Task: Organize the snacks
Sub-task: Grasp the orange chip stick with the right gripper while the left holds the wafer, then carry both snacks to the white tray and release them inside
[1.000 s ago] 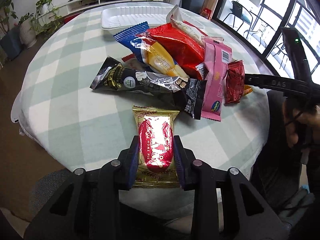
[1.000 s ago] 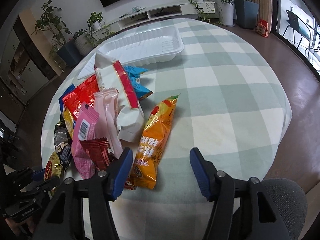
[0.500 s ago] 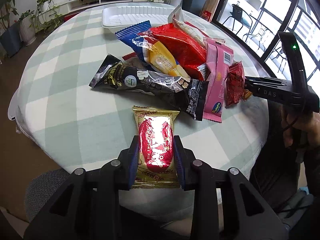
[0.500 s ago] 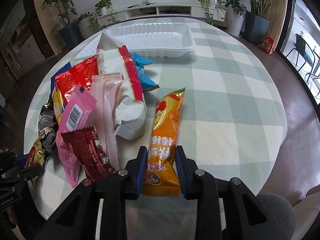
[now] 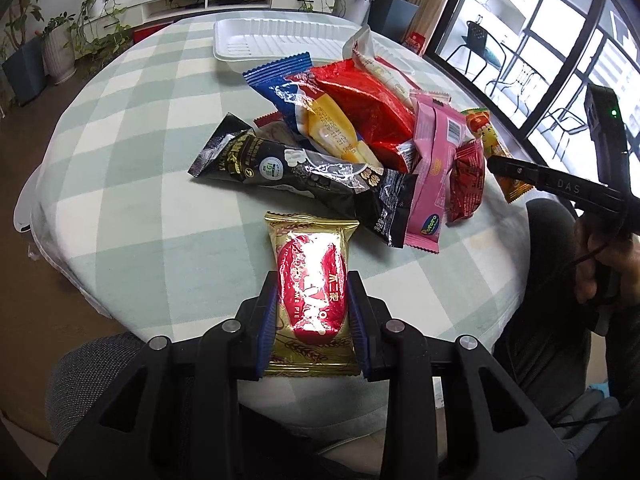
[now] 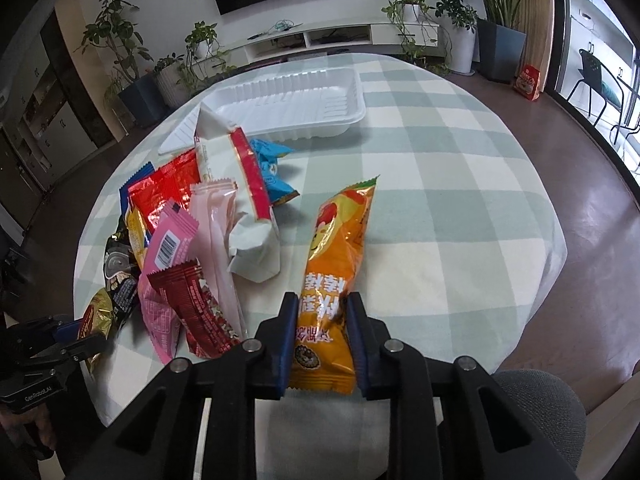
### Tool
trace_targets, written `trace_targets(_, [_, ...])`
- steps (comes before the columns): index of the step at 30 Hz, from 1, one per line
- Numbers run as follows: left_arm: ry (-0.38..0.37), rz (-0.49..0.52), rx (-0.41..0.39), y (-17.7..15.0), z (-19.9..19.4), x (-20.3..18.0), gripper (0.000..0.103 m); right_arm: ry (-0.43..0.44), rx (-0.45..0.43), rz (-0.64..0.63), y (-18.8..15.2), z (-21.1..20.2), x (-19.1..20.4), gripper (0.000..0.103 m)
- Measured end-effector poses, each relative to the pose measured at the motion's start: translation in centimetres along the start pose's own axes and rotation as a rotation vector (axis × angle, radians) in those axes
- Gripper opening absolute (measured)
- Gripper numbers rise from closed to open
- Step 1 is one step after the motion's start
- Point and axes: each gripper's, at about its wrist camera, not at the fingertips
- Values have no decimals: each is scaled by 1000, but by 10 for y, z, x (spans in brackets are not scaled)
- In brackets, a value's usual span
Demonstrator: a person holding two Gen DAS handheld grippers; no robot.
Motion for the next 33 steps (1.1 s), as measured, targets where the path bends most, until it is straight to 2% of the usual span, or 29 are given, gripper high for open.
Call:
trace_targets(7, [-41,-37,-24,0,-14,8,30,28,8,39,-1,1,-9,26])
trace_targets(10, [-37,-49,-27,-1,-17,12,30,27,10,56,-1,1,-15,26])
trace_targets(20, [-95,-74,-65,8,-34,22,30,21,-11,95,6,-2,-35,26])
trace_targets(26, [-75,-98,-150,46,-59,53,30,13,-42,116,24,-6,-55,26])
trace_targets(33, [-20,-74,-211,117,-69,86,30,-15,-133,90,75,-21,-73,26])
Point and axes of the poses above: each gripper's, at about its wrist camera, not at the fingertips, and z roughly the way its jaws point, x to its left, y to its top, and after that the axes turned 7 degrees about x, right-handed
